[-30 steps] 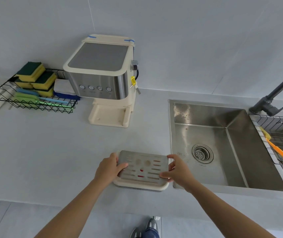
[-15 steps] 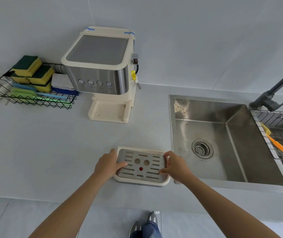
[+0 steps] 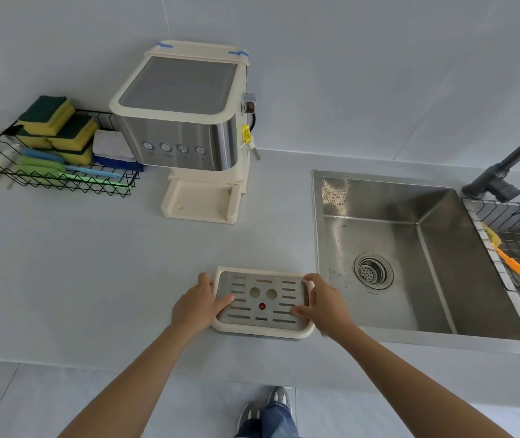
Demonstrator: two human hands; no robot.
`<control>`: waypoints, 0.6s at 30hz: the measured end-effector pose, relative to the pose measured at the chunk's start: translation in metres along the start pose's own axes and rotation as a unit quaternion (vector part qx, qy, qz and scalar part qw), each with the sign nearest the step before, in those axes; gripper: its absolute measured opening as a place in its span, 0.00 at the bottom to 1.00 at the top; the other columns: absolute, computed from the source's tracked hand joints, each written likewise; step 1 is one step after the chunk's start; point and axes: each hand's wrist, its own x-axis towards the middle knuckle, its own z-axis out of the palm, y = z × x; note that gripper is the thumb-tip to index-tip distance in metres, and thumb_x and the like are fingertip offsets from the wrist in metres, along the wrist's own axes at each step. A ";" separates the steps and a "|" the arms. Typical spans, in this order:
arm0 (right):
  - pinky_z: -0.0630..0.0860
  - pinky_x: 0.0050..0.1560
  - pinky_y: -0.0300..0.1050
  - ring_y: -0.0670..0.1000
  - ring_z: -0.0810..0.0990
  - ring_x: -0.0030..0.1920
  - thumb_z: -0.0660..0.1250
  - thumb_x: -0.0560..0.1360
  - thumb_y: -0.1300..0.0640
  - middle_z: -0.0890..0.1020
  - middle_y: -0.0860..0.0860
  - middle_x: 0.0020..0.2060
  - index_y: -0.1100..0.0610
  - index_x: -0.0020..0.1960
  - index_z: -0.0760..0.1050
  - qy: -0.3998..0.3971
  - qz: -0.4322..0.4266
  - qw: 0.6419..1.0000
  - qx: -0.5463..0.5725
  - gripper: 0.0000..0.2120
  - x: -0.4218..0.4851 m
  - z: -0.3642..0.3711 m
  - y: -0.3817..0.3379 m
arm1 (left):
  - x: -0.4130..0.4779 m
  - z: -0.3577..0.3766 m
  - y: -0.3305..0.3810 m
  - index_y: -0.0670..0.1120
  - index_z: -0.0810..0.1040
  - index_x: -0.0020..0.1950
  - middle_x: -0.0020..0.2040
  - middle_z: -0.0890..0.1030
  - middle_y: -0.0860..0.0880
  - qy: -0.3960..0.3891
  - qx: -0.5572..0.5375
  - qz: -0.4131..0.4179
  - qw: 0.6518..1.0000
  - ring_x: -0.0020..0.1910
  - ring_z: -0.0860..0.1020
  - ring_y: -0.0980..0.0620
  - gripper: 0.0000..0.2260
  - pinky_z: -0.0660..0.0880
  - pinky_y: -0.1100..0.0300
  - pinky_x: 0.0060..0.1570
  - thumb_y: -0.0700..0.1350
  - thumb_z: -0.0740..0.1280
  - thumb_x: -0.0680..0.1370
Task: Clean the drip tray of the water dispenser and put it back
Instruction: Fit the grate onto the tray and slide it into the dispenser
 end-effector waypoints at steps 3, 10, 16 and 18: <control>0.71 0.49 0.40 0.48 0.70 0.52 0.72 0.69 0.53 0.71 0.52 0.60 0.55 0.67 0.63 0.018 0.003 0.999 0.031 0.31 -0.005 0.000 0.006 | -0.002 0.000 -0.009 0.44 0.64 0.64 0.57 0.76 0.46 -0.007 -0.051 -0.011 0.999 0.50 0.77 0.48 0.28 0.74 0.56 0.44 0.60 0.64 0.72; 0.65 0.63 0.42 0.46 0.64 0.64 0.75 0.63 0.47 0.66 0.47 0.66 0.51 0.72 0.53 -0.042 -0.081 0.996 0.001 0.45 -0.024 0.001 0.026 | -0.020 0.003 -0.022 0.52 0.69 0.63 0.58 0.77 0.54 -0.062 -0.164 0.128 0.976 0.58 0.75 0.55 0.34 0.76 0.52 0.56 0.55 0.76 0.60; 0.64 0.68 0.48 0.41 0.60 0.63 0.76 0.63 0.49 0.60 0.49 0.72 0.52 0.74 0.42 -0.084 -0.115 0.990 0.007 0.53 -0.028 0.005 0.021 | -0.025 0.006 -0.018 0.56 0.66 0.64 0.57 0.76 0.59 -0.051 -0.190 0.118 0.973 0.55 0.75 0.58 0.39 0.75 0.59 0.53 0.48 0.79 0.58; 0.65 0.68 0.52 0.46 0.62 0.68 0.75 0.65 0.51 0.59 0.50 0.73 0.53 0.74 0.39 -0.088 -0.108 0.990 0.012 0.53 -0.027 0.006 0.019 | -0.025 0.006 -0.015 0.57 0.66 0.64 0.55 0.77 0.60 -0.046 -0.197 0.110 0.973 0.53 0.76 0.59 0.39 0.74 0.63 0.50 0.47 0.79 0.58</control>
